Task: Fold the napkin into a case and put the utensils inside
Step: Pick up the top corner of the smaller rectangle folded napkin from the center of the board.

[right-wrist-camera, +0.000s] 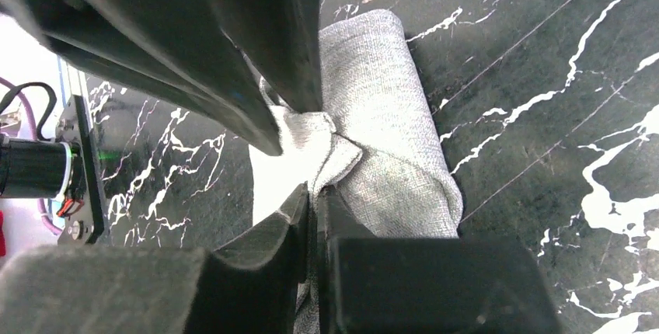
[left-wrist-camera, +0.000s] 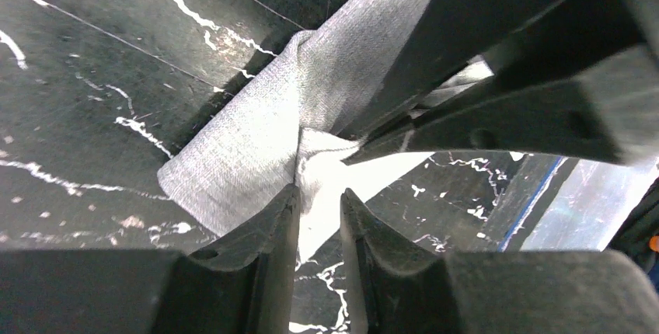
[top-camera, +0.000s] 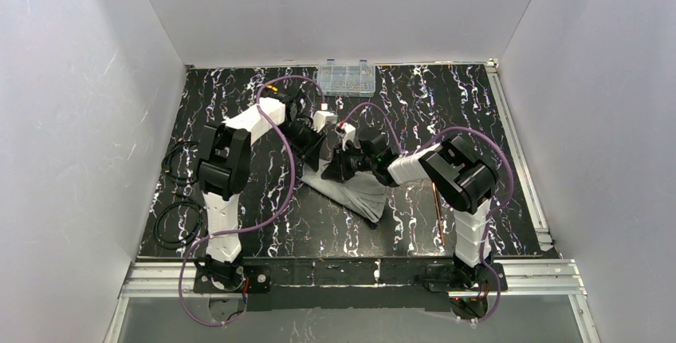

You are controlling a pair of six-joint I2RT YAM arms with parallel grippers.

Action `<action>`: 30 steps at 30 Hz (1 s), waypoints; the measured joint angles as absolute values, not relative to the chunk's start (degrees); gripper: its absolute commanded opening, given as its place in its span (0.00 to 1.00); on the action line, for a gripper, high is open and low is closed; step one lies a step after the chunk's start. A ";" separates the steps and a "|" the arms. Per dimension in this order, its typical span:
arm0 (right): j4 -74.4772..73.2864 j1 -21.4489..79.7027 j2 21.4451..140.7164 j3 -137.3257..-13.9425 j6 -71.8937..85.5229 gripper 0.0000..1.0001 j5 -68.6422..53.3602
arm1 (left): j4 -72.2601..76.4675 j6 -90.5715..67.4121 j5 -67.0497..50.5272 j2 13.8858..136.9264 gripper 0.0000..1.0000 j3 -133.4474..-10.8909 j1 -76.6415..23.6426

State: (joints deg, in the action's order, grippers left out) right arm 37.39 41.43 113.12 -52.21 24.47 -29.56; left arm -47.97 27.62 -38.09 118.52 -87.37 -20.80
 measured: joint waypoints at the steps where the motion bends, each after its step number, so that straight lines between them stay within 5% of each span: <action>1: 37.30 41.43 113.27 -52.21 24.64 0.15 -29.50 | -49.04 27.53 -37.74 118.52 0.27 -88.33 -20.73; 8: 38.15 41.60 112.57 -50.28 24.67 0.15 -27.83 | -54.41 28.42 -36.29 117.91 0.31 -97.38 -18.33; 30: 40.38 44.01 107.55 -43.66 26.85 0.15 -22.41 | -47.27 27.88 -35.42 117.67 0.24 -87.35 -20.82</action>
